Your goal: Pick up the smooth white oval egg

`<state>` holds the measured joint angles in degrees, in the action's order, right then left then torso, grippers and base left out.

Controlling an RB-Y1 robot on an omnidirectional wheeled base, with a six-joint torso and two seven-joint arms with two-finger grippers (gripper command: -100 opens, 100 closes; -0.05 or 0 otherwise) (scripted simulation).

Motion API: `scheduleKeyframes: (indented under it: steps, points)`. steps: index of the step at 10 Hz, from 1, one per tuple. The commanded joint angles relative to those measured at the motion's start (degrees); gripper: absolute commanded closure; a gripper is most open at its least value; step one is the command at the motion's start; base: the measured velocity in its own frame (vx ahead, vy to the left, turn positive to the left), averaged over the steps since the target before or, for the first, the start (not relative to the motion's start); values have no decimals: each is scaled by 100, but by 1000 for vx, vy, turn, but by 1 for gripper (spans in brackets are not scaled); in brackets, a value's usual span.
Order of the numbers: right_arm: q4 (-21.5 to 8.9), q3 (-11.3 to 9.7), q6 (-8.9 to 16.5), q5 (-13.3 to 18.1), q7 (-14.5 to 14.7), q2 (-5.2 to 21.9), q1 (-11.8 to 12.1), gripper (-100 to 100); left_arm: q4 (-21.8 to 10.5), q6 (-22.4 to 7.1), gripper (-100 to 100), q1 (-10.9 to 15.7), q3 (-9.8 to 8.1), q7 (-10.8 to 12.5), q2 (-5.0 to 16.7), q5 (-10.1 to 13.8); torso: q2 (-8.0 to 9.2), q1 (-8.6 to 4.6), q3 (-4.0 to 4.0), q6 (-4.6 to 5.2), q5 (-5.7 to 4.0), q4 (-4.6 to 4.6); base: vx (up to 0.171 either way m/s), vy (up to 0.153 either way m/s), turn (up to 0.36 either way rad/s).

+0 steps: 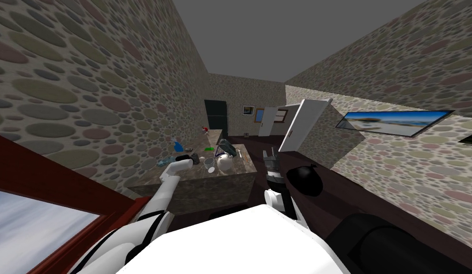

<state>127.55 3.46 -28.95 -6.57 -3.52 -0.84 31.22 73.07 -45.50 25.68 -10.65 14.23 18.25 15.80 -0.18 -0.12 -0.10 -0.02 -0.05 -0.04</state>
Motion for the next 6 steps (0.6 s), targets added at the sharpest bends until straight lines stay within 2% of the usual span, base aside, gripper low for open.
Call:
scheduleKeyframes:
  steps: [1,3,4,6]
  points:
    - [0,0,0,0,0,0,0,0,-179,-194,-100,117,8,20,41,12,0,0,0,0,0,0,30,-39,23]
    - [0,0,0,0,0,0,0,0,-552,-545,-100,408,38,65,169,58,2,1,1,0,1,0,38,-45,28]
    - [0,0,0,0,0,0,0,0,-553,-603,-100,408,38,65,169,58,-2,-3,-1,0,0,-1,37,-35,13]
    - [0,0,0,0,0,0,0,0,-878,-953,-100,651,72,98,280,94,1,7,0,0,2,0,40,-27,21]
